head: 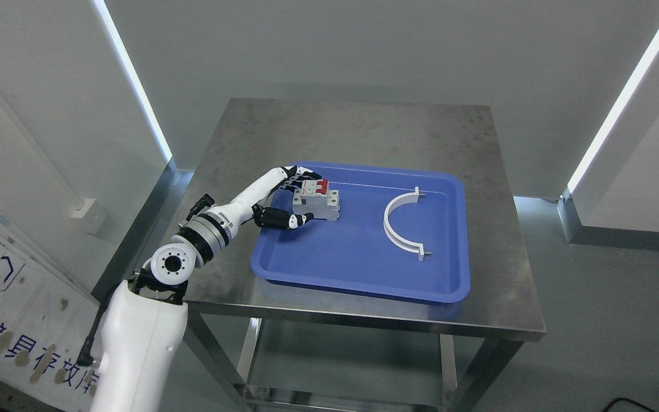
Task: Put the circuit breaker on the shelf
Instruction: 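Close the left hand around the grey circuit breaker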
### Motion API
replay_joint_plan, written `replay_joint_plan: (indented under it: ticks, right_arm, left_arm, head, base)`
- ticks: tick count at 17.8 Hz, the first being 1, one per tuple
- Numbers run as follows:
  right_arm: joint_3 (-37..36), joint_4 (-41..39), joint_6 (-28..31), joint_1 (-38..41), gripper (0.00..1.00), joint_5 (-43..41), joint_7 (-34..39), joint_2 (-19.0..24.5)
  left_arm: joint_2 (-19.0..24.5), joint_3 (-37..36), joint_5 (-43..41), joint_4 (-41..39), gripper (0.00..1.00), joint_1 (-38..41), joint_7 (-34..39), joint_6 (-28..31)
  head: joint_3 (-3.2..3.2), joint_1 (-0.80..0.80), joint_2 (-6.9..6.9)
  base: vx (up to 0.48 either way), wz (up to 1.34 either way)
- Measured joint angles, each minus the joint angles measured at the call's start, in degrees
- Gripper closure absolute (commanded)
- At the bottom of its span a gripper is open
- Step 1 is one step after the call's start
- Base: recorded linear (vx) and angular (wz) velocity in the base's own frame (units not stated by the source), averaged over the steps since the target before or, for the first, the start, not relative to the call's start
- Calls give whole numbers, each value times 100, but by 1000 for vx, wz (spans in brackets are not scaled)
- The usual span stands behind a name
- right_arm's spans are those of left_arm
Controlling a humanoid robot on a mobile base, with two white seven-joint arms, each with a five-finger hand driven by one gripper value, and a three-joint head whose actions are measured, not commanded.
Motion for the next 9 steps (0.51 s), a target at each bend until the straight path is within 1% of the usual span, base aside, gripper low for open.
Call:
replay_joint_plan:
  ticks: [5,6,7,8,9]
  right_arm:
    - [0,0,0,-1,0,0,0,0]
    - [0,0,0,0,0,0,0,0]
    - [0,0,0,-1,0,0,0,0]
    - [0,0,0,-1,0,0,0,0]
    - [0,0,0,-1,0,0,0,0]
  left_arm:
    - [-147,-6,-346,222,47,-202,-1,-5]
    - [-167,-10,-387,257,49,-215,-1,-5]
    - [-185,-12,-419,291,52,-225,-1,-5]
    - [-202,-14,-448,324,59,-230,-1,-18]
    - [-218,-15,-473,350,69,-233,-3,-77]
  head:
    - [0,0,0]
    - [0,0,0]
    - [0,0,0]
    - [0,0,0]
    - [0,0,0]
  base:
    - [8,0]
    - [0,0]
    - [0,0]
    - [0,0]
    - [0,0]
